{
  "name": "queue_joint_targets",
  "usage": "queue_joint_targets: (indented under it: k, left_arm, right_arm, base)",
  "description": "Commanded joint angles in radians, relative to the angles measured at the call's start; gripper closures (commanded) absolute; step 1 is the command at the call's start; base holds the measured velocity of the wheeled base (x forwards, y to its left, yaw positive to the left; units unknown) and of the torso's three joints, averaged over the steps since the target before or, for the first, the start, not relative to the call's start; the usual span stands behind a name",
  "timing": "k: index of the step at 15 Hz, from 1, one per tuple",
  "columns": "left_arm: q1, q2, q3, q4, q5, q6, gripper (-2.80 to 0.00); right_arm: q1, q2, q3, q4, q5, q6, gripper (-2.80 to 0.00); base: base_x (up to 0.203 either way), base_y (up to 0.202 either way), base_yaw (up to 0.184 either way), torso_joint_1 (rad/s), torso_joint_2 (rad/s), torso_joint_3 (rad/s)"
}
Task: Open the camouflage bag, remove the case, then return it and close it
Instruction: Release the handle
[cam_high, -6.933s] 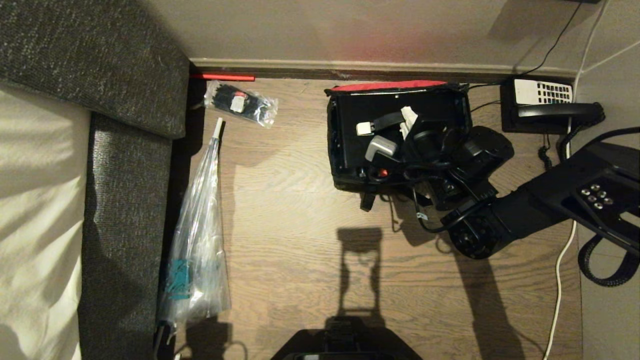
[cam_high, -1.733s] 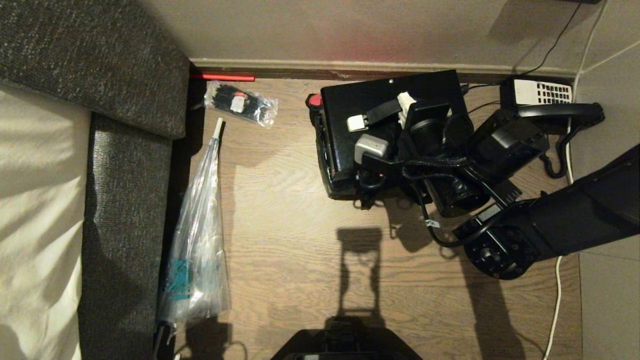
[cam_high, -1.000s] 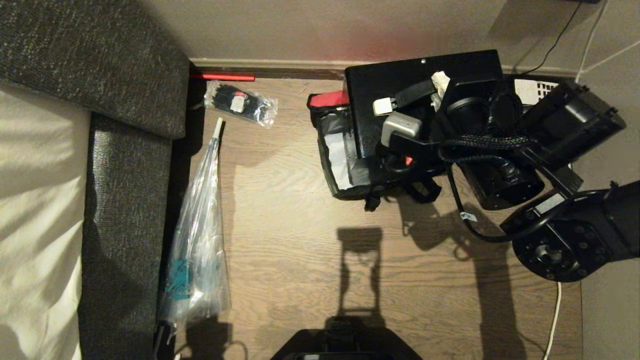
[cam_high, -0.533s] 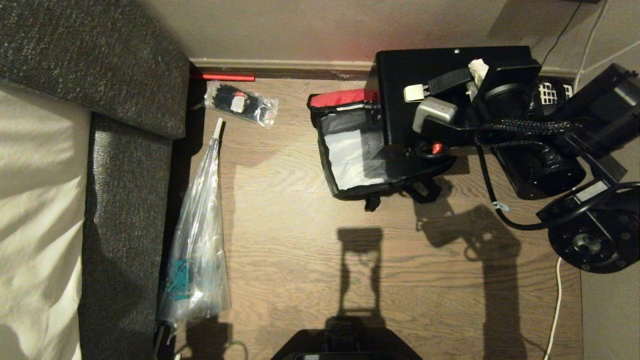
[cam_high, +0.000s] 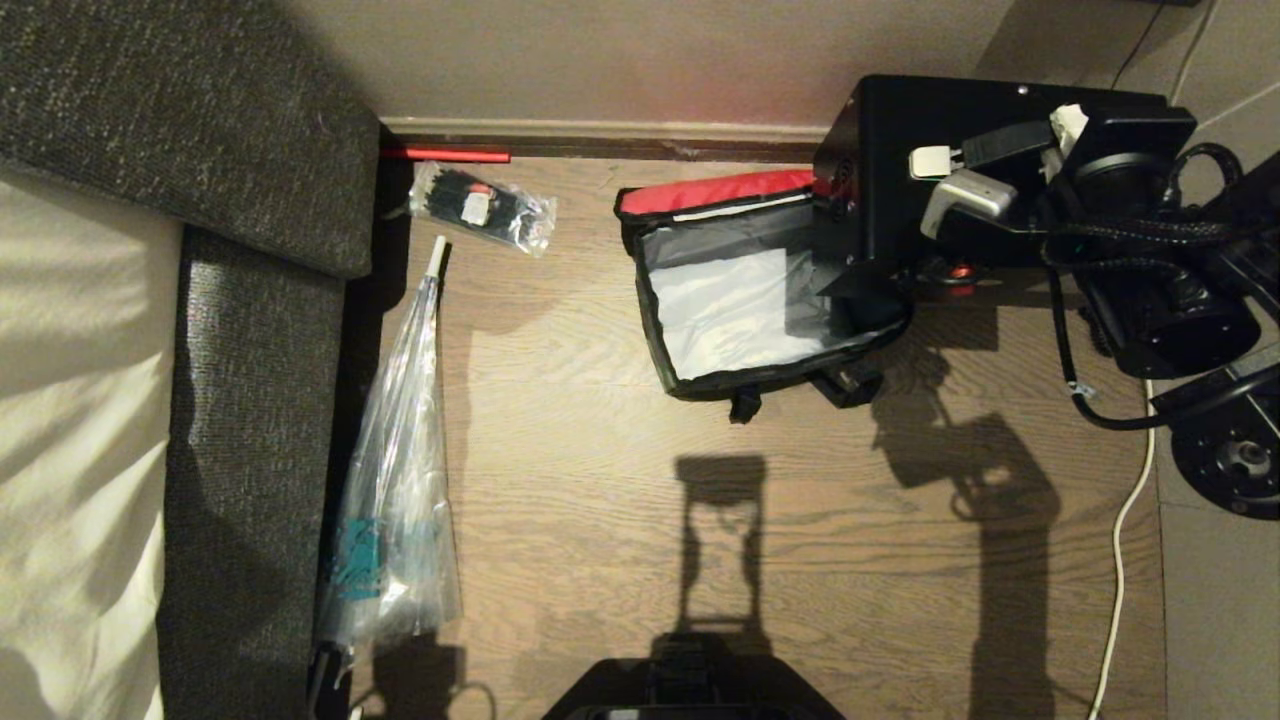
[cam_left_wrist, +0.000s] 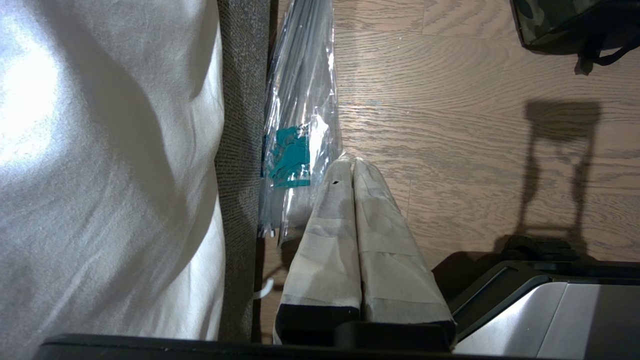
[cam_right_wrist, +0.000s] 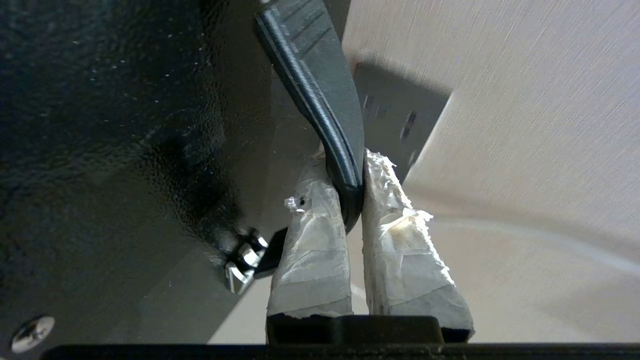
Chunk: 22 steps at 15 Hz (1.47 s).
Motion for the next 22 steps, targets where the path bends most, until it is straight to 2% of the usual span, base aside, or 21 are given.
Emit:
queue_joint_targets:
  k: [1, 7, 11, 17, 22]
  left_arm:
    - [0.0, 0.0, 0.0, 0.0, 0.0, 0.0, 0.0]
    - [0.0, 0.0, 0.0, 0.0, 0.0, 0.0, 0.0]
    - [0.0, 0.0, 0.0, 0.0, 0.0, 0.0, 0.0]
    - [0.0, 0.0, 0.0, 0.0, 0.0, 0.0, 0.0]
    - [0.0, 0.0, 0.0, 0.0, 0.0, 0.0, 0.0]
  right_arm:
    - [-0.034, -0.009, 0.001, -0.01, -0.005, -0.009, 0.0]
    - [-0.137, -0.024, 0.007, 0.015, -0.006, 0.012, 0.0]
    - [-0.19, -0.024, 0.008, 0.016, -0.071, 0.028, 0.0]
    - [-0.246, -0.029, 0.013, 0.016, -0.073, 0.032, 0.0]
    - [-0.304, -0.02, 0.013, 0.036, -0.072, 0.072, 0.0]
  base:
    - [0.0, 0.0, 0.0, 0.0, 0.0, 0.0]
    - [0.0, 0.0, 0.0, 0.0, 0.0, 0.0]
    - [0.0, 0.0, 0.0, 0.0, 0.0, 0.0]
    - [0.0, 0.0, 0.0, 0.0, 0.0, 0.0]
    - [0.0, 0.0, 0.0, 0.0, 0.0, 0.0]
